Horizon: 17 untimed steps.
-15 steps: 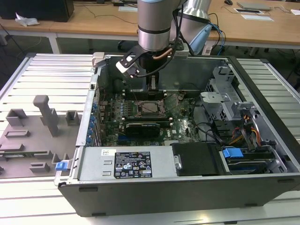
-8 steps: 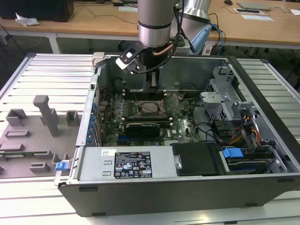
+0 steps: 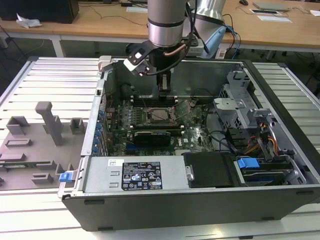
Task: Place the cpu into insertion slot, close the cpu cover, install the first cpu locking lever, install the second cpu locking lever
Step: 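Close the cpu cover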
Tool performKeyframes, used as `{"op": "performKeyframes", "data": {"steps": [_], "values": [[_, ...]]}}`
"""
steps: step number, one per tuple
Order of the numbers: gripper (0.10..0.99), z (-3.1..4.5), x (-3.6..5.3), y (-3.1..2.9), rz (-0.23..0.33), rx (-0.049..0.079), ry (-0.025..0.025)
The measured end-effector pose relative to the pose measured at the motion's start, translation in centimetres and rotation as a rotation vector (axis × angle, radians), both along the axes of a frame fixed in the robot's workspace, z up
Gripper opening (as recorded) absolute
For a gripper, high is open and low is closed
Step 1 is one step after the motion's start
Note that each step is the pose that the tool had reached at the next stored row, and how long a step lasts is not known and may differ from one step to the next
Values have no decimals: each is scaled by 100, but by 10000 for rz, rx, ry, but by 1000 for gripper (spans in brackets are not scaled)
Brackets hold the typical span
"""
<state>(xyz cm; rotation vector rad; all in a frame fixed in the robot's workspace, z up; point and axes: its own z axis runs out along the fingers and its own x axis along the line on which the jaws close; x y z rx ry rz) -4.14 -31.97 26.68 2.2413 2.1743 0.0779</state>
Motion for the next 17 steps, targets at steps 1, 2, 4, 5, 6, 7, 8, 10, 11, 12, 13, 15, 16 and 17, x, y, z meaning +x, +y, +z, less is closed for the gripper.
{"op": "performKeyframes", "data": {"steps": [1,2,4,5,6,7,8,10,11,12,13,15,16,17], "values": [[106,-1,11,0,0,1,-1],[106,-1,21,0,0,1,-2],[106,-1,50,0,1,1,-2],[106,-1,67,0,1,1,-1],[106,-1,84,0,0,1,-1],[106,-1,108,0,0,2,-1],[106,-1,127,0,0,2,0],[106,-1,160,0,1,1,0],[106,-1,177,0,1,2,0],[106,-1,192,0,0,2,1],[106,-1,229,0,0,2,2],[106,-1,272,0,2,2,3],[106,-1,292,0,0,2,4],[106,-1,328,0,-1,2,6]]}}
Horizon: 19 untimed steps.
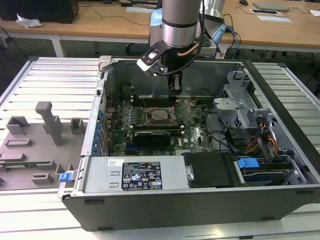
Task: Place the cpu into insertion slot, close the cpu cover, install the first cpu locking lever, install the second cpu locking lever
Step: 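Close the cpu cover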
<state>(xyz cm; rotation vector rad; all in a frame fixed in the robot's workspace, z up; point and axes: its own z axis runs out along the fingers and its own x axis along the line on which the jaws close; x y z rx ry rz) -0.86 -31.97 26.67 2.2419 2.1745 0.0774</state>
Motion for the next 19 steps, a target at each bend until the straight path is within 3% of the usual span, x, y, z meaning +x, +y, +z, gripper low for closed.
{"op": "performKeyframes", "data": {"steps": [12,17,19], "values": [[106,-1,268,1,2,1,9],[106,0,419,0,2,1,9],[106,0,519,0,2,0,11]]}}
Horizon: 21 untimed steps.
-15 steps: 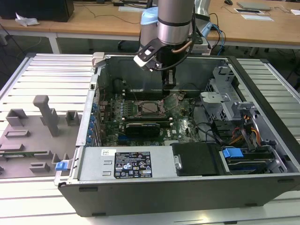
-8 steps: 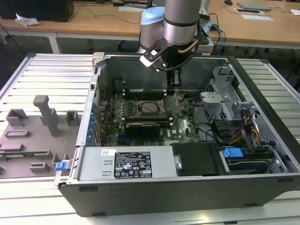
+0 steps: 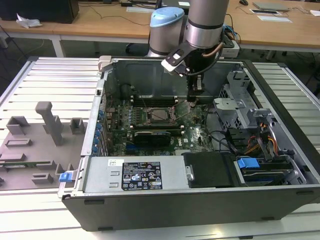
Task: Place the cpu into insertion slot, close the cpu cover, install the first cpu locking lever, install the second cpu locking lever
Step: 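Close the cpu cover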
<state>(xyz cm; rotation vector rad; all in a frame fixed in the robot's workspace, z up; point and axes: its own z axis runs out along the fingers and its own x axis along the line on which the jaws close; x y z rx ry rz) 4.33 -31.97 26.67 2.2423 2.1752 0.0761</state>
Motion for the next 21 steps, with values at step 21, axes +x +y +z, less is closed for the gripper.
{"op": "performKeyframes", "data": {"steps": [21], "values": [[106,-244,174,-2,2,-1,17]]}}
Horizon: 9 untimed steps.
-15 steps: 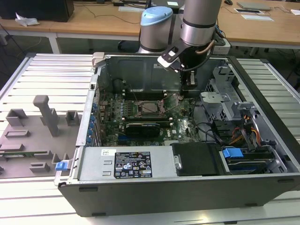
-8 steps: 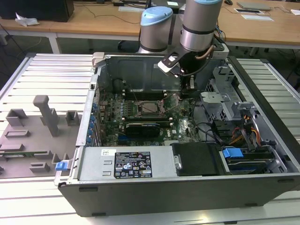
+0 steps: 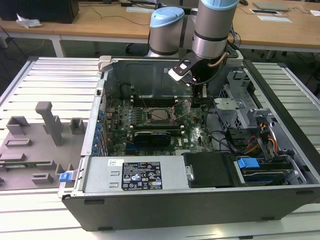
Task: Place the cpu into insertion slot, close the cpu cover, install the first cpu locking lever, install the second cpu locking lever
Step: 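Close the cpu cover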
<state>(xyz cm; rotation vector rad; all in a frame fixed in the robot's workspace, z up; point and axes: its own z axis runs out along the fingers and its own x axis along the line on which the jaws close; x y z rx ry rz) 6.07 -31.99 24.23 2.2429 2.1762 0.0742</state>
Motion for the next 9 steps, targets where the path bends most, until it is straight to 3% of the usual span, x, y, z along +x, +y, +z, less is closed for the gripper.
{"op": "performKeyframes", "data": {"steps": [1,2,3,5,6,9], "values": [[106,-1,1,0,0,5,75],[106,-3,3,0,-1,9,194],[106,-4,8,1,-1,22,426],[106,-5,15,0,-3,41,743],[106,-7,22,1,0,56,1024],[106,-6,22,0,-2,55,1064]]}}
